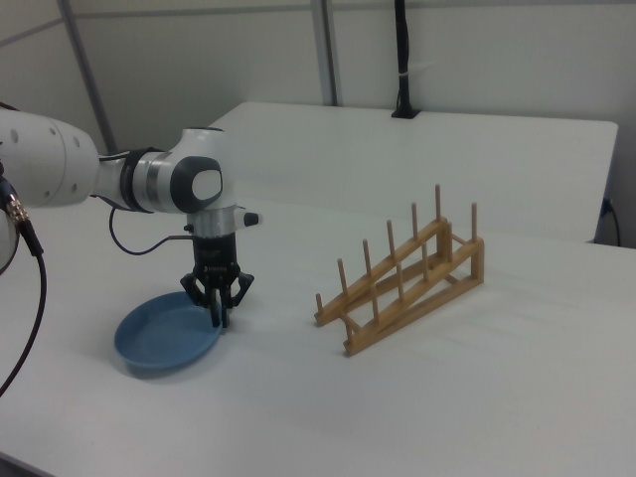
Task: Place plate in plate rack
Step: 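Grasp the blue plate's rim and tilt it up off the table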
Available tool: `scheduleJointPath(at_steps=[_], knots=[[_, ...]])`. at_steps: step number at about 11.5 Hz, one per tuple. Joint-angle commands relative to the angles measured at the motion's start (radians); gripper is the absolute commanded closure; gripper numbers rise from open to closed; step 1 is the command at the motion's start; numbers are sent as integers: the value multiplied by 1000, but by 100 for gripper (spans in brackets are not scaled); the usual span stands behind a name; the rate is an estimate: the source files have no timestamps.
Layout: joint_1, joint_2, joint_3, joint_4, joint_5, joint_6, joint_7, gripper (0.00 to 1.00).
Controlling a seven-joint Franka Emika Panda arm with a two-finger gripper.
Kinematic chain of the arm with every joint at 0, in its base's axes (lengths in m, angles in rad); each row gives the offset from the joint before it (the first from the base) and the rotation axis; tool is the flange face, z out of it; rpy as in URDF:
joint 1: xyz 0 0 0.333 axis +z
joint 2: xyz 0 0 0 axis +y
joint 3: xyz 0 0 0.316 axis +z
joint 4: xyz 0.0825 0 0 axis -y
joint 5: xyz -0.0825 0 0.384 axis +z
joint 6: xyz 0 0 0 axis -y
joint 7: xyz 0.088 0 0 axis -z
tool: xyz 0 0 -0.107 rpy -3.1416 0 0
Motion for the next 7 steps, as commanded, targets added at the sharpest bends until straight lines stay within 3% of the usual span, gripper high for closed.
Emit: scheduleJointPath(at_steps=[1,4,7], knots=[[3,-20,1,-16,8,17,-3,100],[1,-31,-1,-8,4,13,-9,100],[-8,-103,-12,45,1,13,-36,100]])
